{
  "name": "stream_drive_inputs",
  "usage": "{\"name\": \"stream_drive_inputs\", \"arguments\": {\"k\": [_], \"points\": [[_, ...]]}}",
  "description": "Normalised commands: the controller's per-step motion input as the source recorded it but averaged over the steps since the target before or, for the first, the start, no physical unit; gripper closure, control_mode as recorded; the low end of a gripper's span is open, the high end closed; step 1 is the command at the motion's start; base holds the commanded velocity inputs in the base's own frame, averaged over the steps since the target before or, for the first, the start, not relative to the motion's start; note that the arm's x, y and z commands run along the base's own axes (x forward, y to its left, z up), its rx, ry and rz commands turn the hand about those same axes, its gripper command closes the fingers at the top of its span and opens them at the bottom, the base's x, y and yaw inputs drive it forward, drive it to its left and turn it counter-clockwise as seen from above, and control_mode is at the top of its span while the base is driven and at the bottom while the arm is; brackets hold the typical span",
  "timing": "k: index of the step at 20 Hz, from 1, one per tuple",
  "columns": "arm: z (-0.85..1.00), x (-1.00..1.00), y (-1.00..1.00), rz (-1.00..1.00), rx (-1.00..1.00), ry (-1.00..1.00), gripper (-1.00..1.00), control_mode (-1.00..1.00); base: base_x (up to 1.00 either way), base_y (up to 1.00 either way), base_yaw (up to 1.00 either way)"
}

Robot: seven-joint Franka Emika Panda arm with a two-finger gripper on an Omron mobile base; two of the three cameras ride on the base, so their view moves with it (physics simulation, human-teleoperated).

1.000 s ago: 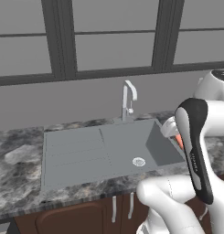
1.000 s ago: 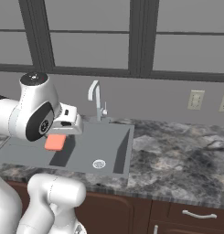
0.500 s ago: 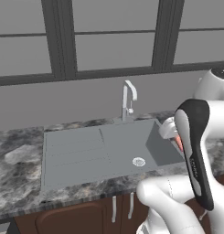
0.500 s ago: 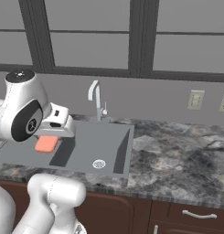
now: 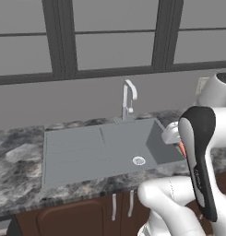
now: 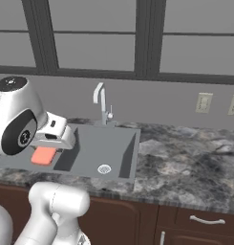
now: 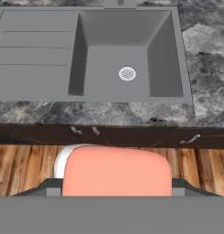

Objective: Pick up the bar soap and bar soap from the sink, and place them back in the cabinet, and close the cabinet doors.

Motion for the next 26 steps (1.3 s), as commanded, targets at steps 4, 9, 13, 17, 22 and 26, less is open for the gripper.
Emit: {"name": "stream_drive_inputs", "arguments": {"k": [4,9,13,17,22,26], "points": [[0.0,0.0,0.0,0.0,0.0,0.0,1.0,1.0,-0.98,0.0,0.0],[0.0,0.0,0.0,0.0,0.0,0.0,1.0,1.0,-0.97,0.05,0.0],[0.0,0.0,0.0,0.0,0.0,0.0,1.0,1.0,-0.8,0.38,0.0],[0.0,0.0,0.0,0.0,0.0,0.0,1.0,1.0,-0.77,0.61,0.0],[0.0,0.0,0.0,0.0,0.0,0.0,1.0,1.0,-0.59,0.83,0.0],[0.0,0.0,0.0,0.0,0.0,0.0,1.0,1.0,-0.14,0.75,0.15]]}}
